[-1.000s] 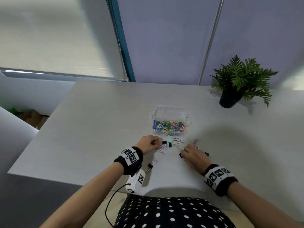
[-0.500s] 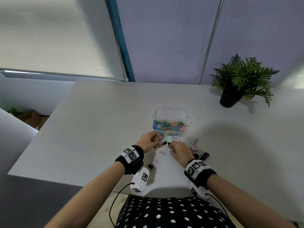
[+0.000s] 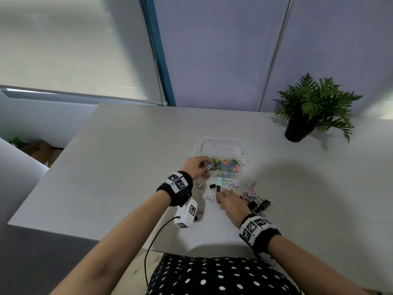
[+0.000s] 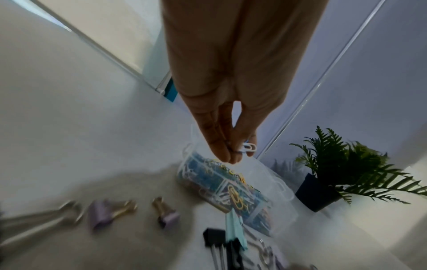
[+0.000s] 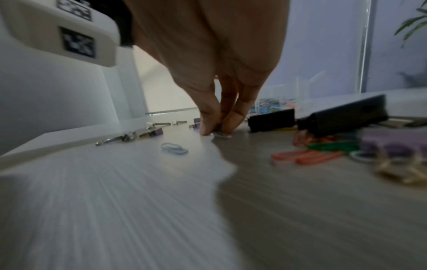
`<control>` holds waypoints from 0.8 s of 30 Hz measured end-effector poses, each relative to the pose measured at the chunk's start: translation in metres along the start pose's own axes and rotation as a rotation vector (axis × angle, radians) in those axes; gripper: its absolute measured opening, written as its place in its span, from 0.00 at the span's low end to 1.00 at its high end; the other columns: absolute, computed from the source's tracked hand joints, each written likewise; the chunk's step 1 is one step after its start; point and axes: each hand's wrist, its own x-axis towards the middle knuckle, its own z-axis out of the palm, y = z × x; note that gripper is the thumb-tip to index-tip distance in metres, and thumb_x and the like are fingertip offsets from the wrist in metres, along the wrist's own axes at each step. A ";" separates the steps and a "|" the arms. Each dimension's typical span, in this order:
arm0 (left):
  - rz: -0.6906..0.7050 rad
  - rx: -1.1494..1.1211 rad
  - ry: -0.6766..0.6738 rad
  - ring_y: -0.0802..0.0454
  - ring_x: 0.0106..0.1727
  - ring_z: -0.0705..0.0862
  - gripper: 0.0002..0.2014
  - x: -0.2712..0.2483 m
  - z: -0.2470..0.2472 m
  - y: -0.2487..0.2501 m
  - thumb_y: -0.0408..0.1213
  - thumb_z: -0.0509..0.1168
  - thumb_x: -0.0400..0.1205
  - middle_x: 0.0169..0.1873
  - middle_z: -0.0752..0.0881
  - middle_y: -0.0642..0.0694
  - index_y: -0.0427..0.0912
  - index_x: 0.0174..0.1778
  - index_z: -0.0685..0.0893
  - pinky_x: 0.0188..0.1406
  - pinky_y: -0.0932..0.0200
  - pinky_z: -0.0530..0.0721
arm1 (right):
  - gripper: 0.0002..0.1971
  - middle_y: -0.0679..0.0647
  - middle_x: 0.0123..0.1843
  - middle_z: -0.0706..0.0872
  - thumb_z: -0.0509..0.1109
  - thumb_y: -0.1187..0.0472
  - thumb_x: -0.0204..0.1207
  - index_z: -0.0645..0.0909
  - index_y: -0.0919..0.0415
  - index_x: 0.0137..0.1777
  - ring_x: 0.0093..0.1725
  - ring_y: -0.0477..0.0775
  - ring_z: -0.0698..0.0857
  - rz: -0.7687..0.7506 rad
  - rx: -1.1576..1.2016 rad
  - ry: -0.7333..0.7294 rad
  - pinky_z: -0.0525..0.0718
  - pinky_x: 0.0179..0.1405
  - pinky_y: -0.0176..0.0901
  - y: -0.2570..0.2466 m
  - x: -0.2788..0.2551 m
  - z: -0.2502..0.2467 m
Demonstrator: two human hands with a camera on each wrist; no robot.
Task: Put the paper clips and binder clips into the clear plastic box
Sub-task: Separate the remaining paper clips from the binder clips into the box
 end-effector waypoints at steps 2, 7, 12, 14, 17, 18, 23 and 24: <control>-0.010 0.048 0.036 0.45 0.48 0.84 0.17 0.014 -0.004 0.007 0.21 0.57 0.79 0.52 0.87 0.34 0.39 0.58 0.84 0.56 0.56 0.82 | 0.13 0.60 0.54 0.77 0.59 0.76 0.70 0.72 0.65 0.52 0.49 0.53 0.69 -0.037 0.017 -0.014 0.62 0.42 0.40 0.005 -0.005 0.000; 0.056 0.291 0.022 0.39 0.61 0.81 0.20 0.028 -0.002 0.018 0.21 0.54 0.79 0.61 0.83 0.36 0.41 0.62 0.81 0.65 0.49 0.79 | 0.11 0.57 0.43 0.72 0.59 0.77 0.68 0.69 0.61 0.44 0.43 0.52 0.67 -0.077 0.023 -0.051 0.61 0.40 0.41 0.013 -0.007 -0.001; 0.227 0.345 -0.064 0.41 0.55 0.82 0.09 -0.011 0.034 0.020 0.30 0.58 0.81 0.53 0.83 0.39 0.38 0.51 0.82 0.59 0.45 0.82 | 0.08 0.59 0.45 0.76 0.61 0.73 0.71 0.72 0.62 0.46 0.42 0.54 0.71 -0.048 0.021 -0.109 0.66 0.38 0.45 0.020 -0.007 -0.001; 0.198 0.380 -0.153 0.43 0.52 0.82 0.07 -0.029 0.052 0.012 0.33 0.59 0.81 0.52 0.84 0.40 0.39 0.50 0.81 0.57 0.46 0.82 | 0.07 0.61 0.49 0.80 0.62 0.71 0.71 0.75 0.64 0.48 0.45 0.58 0.78 -0.036 0.048 -0.137 0.72 0.42 0.49 0.023 -0.004 -0.003; 0.133 0.361 -0.204 0.42 0.54 0.82 0.08 -0.051 0.073 0.002 0.37 0.63 0.79 0.53 0.82 0.41 0.39 0.52 0.79 0.56 0.49 0.82 | 0.05 0.64 0.48 0.82 0.63 0.72 0.73 0.78 0.66 0.46 0.49 0.61 0.81 -0.073 0.079 -0.116 0.75 0.47 0.51 0.029 -0.004 -0.004; 0.112 0.336 -0.214 0.42 0.54 0.82 0.08 -0.055 0.078 0.000 0.37 0.64 0.78 0.53 0.81 0.41 0.38 0.51 0.78 0.55 0.49 0.82 | 0.05 0.63 0.49 0.81 0.63 0.72 0.73 0.78 0.67 0.46 0.49 0.62 0.80 -0.079 0.067 -0.119 0.75 0.47 0.49 0.031 -0.006 -0.005; 0.132 0.315 -0.249 0.42 0.51 0.82 0.11 -0.069 0.098 0.000 0.34 0.68 0.75 0.53 0.79 0.40 0.37 0.51 0.76 0.55 0.47 0.83 | 0.09 0.62 0.53 0.78 0.61 0.71 0.76 0.76 0.65 0.54 0.53 0.60 0.77 -0.117 0.028 -0.178 0.75 0.51 0.50 0.039 -0.021 -0.005; 0.139 0.313 -0.237 0.43 0.51 0.83 0.08 -0.068 0.100 -0.001 0.33 0.65 0.77 0.53 0.79 0.41 0.37 0.51 0.78 0.55 0.47 0.83 | 0.10 0.61 0.53 0.78 0.61 0.71 0.76 0.76 0.64 0.55 0.53 0.59 0.77 -0.131 0.033 -0.193 0.75 0.51 0.50 0.039 -0.024 -0.005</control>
